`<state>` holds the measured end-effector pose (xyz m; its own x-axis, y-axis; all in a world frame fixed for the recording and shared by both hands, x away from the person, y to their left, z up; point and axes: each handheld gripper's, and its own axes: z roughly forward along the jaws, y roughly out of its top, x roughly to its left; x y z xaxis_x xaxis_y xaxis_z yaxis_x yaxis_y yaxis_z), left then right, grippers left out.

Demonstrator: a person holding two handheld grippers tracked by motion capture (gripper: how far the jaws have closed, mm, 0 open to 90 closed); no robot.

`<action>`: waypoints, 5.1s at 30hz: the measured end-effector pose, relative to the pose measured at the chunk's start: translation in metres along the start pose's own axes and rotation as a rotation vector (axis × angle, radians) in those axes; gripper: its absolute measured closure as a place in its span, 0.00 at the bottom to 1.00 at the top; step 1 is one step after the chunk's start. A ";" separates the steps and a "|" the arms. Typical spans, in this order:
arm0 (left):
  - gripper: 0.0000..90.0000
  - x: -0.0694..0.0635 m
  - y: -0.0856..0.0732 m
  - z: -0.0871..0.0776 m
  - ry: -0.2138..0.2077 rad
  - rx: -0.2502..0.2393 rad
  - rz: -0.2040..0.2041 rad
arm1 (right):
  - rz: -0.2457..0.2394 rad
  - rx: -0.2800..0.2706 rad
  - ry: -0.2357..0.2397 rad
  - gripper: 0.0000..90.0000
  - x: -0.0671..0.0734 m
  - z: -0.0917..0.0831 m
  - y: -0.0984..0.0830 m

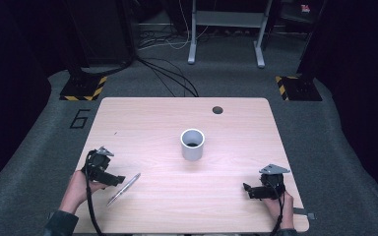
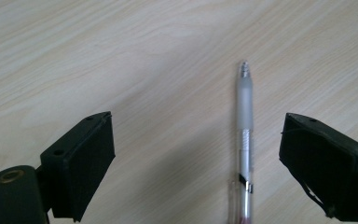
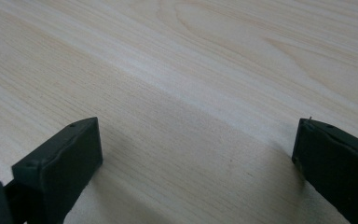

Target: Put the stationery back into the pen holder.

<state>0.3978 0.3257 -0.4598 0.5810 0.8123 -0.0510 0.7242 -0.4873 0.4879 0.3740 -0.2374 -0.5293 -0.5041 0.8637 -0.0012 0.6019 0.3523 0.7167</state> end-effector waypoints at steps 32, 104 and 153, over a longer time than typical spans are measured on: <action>0.71 -0.023 0.030 0.044 -0.059 0.202 0.111 | 0.000 0.000 0.000 0.01 0.000 0.000 0.000; 0.89 -0.044 0.030 0.001 -0.086 -0.400 0.089 | 0.003 -0.009 -0.003 0.02 0.000 0.000 0.000; 0.89 -0.080 0.108 -0.024 -0.083 -0.725 0.152 | 0.003 0.007 0.002 0.00 -0.001 0.002 0.002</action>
<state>0.4207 0.2162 -0.3824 0.7023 0.7118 0.0116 0.2236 -0.2361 0.9457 0.3773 -0.2363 -0.5292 -0.5036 0.8639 0.0025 0.6080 0.3524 0.7115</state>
